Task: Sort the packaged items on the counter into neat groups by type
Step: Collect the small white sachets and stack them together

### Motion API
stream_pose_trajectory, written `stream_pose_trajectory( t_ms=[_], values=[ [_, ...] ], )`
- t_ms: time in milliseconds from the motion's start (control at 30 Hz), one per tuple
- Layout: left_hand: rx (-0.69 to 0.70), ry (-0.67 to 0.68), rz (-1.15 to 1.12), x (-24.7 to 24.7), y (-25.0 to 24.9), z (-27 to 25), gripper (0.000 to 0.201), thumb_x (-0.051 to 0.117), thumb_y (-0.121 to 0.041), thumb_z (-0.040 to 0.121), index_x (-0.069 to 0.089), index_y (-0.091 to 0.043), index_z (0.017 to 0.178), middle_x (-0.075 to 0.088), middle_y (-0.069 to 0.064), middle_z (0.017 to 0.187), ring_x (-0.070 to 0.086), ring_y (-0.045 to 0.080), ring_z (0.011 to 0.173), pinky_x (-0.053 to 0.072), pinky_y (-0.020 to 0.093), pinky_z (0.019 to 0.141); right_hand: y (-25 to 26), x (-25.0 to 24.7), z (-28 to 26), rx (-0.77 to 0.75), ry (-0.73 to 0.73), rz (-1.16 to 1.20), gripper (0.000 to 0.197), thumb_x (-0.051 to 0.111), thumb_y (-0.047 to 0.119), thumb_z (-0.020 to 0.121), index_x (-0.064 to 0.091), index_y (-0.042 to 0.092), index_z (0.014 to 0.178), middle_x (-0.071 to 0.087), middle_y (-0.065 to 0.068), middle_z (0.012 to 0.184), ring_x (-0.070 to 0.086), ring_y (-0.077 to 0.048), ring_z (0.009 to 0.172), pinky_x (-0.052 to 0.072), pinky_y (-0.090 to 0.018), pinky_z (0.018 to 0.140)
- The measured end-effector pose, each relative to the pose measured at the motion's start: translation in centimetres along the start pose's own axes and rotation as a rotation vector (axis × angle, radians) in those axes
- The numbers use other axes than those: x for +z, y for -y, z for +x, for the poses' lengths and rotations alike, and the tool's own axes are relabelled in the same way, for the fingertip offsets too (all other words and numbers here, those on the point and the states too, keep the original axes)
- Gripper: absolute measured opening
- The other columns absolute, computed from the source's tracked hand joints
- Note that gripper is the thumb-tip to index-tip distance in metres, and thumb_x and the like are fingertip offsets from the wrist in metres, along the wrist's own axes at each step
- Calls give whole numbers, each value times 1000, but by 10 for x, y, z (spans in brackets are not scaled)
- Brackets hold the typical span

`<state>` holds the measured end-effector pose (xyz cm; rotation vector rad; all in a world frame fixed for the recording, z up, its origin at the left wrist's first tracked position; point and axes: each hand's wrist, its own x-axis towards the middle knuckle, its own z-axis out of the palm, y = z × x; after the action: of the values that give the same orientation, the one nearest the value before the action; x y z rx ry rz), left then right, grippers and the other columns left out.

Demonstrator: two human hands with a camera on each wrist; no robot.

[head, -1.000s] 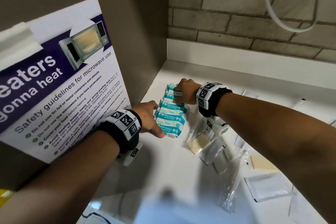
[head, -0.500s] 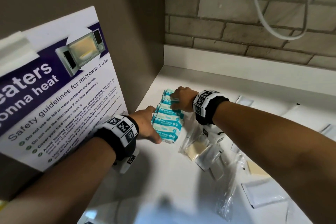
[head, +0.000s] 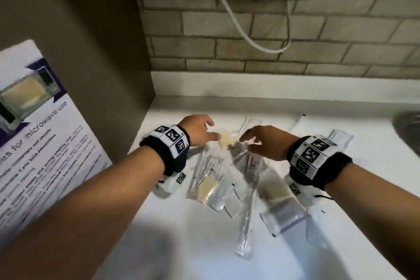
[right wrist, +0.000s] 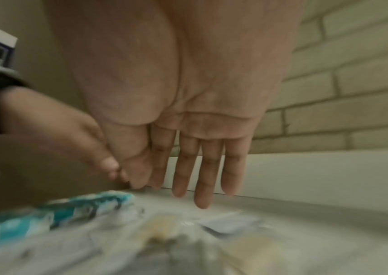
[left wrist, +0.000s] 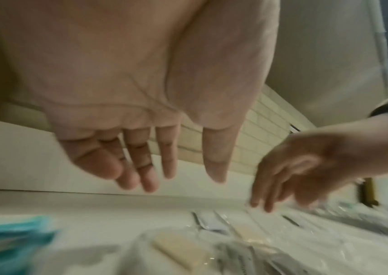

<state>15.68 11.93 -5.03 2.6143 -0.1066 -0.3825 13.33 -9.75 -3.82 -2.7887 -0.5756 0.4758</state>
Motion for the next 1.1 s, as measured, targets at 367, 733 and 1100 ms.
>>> stream_pose_trajectory(
  t_ms=[367,733,1100],
  values=[
    [160,83,234,70,-75,105,57,52,-39,97,39,-15,147,34,4,156,35,26,142,28,32,115,-38,51,-92,86,318,-44,36,73,34,62,53,33,92,61,14,92,68,-18,87,61,-39,73],
    [56,-103,341,91,-101,99,51,67,-30,87,60,5,124,58,22,131,56,37,119,46,37,100,-35,54,-84,-137,266,-202,19,64,28,64,59,15,76,64,1,65,60,-21,59,52,-30,50],
    [221,-375,-99,89,-124,92,29,58,5,80,73,-9,101,69,9,110,63,25,99,41,18,85,-64,33,-69,-251,136,-73,23,51,23,89,51,11,69,49,0,63,45,-19,60,31,-26,50]
  ],
)
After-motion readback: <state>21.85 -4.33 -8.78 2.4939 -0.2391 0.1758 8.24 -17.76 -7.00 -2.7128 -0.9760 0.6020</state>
